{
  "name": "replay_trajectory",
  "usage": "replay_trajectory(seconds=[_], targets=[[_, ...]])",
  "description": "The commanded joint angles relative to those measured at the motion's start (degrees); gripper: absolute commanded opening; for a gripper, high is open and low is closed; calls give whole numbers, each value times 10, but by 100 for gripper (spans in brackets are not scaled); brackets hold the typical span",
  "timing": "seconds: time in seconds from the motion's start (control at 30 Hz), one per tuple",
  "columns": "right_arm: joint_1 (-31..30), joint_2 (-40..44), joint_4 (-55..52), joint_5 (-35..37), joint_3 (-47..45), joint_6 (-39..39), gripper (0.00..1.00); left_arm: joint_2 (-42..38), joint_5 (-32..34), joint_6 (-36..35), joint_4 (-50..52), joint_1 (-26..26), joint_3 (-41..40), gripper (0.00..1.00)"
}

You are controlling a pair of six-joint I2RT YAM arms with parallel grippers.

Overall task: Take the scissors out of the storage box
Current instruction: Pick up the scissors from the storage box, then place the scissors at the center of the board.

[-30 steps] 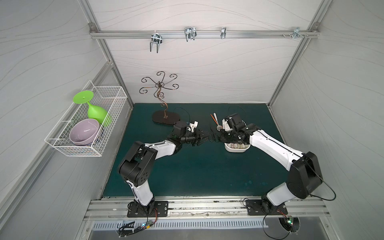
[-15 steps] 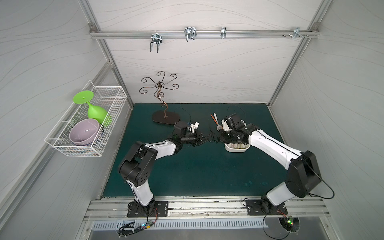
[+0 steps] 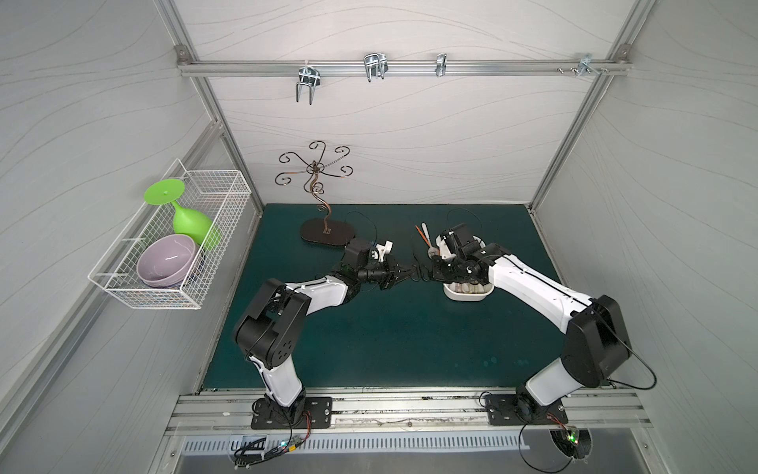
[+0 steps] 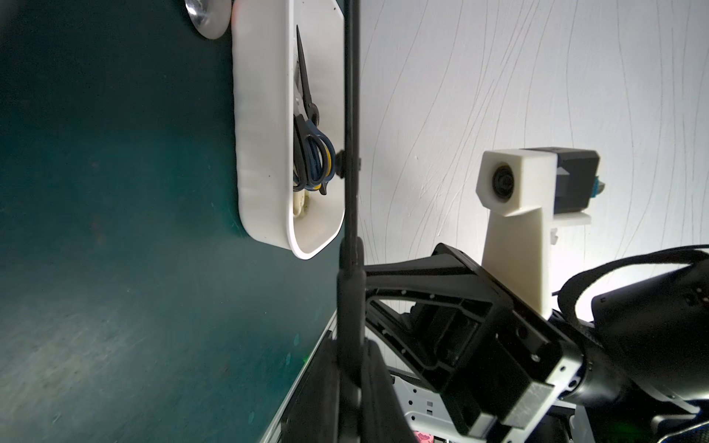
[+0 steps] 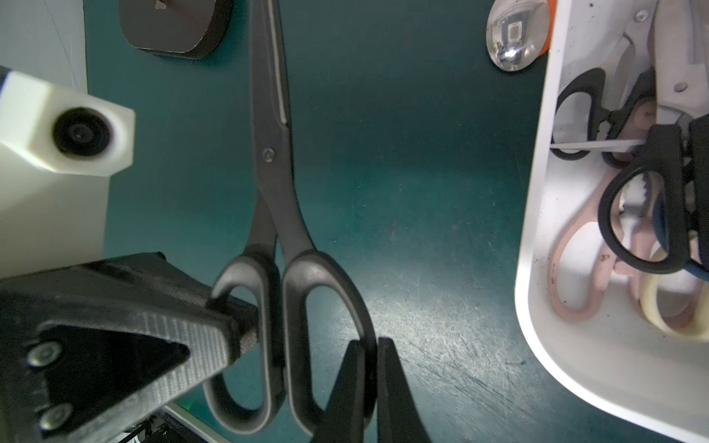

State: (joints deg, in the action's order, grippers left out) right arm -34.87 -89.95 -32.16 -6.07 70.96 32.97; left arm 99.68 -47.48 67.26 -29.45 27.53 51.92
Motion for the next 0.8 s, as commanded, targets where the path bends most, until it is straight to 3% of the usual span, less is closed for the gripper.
replay_trajectory(seconds=[0.0, 0.07, 0.13, 0.37, 0.5, 0.77], targets=[[-6, 1, 3, 9, 27, -15, 30, -14, -21, -40, 21, 3, 35, 0], [-2, 4, -12, 37, 36, -30, 49, -16, -27, -72, 66, -4, 43, 0], [7, 9, -26, 61, 41, -44, 56, -20, -34, -101, 107, -19, 46, 0], [48, 39, -19, 65, 18, -52, 56, -36, -49, -267, 336, -120, 53, 0], [49, 41, -5, 60, 3, -52, 56, -55, 2, -386, 497, -172, 74, 0], [49, 38, 8, 38, -11, -56, 56, -30, 42, -530, 634, -265, 94, 0]])
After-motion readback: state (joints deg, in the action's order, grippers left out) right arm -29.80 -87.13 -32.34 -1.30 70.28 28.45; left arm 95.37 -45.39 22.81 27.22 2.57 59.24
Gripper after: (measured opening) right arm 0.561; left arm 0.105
